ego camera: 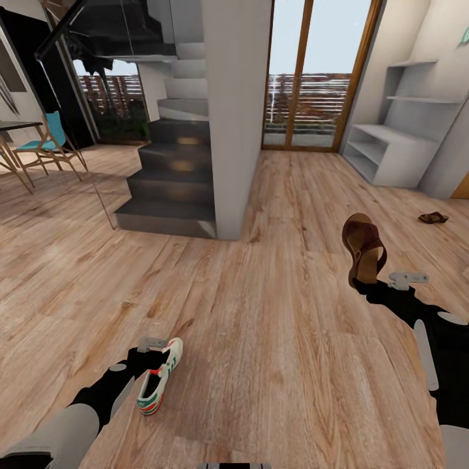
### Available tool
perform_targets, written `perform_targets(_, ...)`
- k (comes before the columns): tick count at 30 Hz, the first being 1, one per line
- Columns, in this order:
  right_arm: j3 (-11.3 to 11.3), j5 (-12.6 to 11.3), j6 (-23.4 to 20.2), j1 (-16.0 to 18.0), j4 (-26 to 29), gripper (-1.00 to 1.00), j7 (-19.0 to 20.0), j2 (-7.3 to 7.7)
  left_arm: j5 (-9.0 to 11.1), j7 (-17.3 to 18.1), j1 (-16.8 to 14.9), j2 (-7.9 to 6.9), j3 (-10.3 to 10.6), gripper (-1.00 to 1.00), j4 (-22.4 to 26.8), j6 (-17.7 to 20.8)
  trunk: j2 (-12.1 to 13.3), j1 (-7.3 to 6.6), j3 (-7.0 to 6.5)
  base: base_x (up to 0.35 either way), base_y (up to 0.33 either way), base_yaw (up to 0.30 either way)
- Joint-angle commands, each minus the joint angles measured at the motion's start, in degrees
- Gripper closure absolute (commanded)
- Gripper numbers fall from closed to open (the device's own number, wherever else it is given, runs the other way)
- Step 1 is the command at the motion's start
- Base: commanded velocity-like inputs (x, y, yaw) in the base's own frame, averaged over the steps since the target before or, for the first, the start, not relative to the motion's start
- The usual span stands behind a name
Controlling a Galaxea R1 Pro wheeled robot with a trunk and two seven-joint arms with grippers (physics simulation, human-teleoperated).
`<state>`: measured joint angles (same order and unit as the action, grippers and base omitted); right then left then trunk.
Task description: Pick up the two gym shoes and the two sandals from the corridor floor and place them onto the hallstand (shoe rack) in the corridor, making sure they are on the rack and not on the floor. Arrange them so the two gym shoes are next to each other and the two sandals are next to each other.
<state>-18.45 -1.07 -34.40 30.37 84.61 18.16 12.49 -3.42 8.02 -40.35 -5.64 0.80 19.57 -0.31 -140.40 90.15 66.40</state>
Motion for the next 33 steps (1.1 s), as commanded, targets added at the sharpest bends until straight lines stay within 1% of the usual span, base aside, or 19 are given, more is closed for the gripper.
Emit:
perform_targets(1,-0.1,-0.4,-0.4,0.0,0.1,1.0,0.1,-0.01,-0.4,0.0,0.0,-0.09,0.1,-1.0,0.0,0.0,-0.4,0.21,0.32,0.0,0.0,0.0)
perform_targets(7,-0.3,-0.3,-0.5,0.0,0.1,1.0,0.1,-0.01,-0.4,-0.1,0.0,-0.4,0.1,-1.0,0.0,0.0,-2.8,1.53,1.95,0.0,0.0,0.0)
perform_targets(27,-0.4,-0.3,-0.5,0.0,0.1,1.0,0.1,-0.01,-0.4,-0.6,0.0,-0.51,0.1,-1.0,0.0,0.0,-3.1,2.04,8.2,0.0,0.0,0.0)
perform_targets(33,-0.4,-0.3,-0.5,0.0,0.2,1.0,0.1,0.08,-0.4,-0.6,0.1,-0.71,0.1,-1.0,0.0,-0.1,-3.1,2.04,8.35,0.0,0.0,0.0)
